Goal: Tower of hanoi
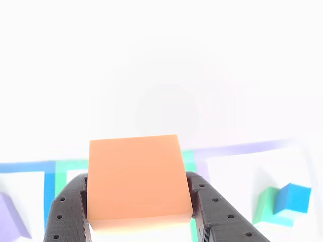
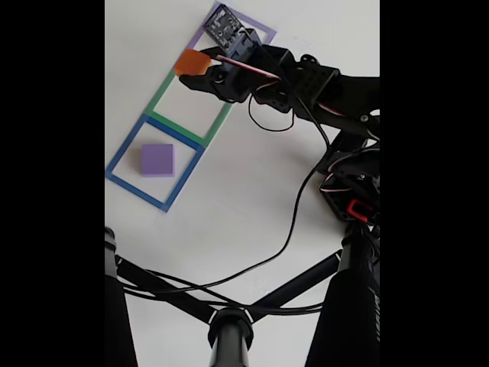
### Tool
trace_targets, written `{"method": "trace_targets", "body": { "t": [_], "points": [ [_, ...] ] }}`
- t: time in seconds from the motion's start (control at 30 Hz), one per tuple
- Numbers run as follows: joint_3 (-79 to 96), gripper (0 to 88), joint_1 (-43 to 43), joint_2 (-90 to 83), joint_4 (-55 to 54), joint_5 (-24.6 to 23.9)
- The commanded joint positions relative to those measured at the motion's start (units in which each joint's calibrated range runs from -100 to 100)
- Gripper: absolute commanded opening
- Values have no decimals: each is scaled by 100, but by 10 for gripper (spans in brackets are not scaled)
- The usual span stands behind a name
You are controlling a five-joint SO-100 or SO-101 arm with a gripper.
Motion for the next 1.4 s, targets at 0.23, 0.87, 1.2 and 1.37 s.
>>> {"method": "trace_targets", "body": {
  "t": [0.23, 0.87, 1.2, 1.37],
  "points": [
    [-5192, 120, -293, -256, 5979, 0],
    [-7638, 117, -1865, 67, 8020, 0],
    [-4565, 117, -2191, -603, 5801, 0],
    [-1928, 117, -2230, -910, 3040, 0]
  ]
}}
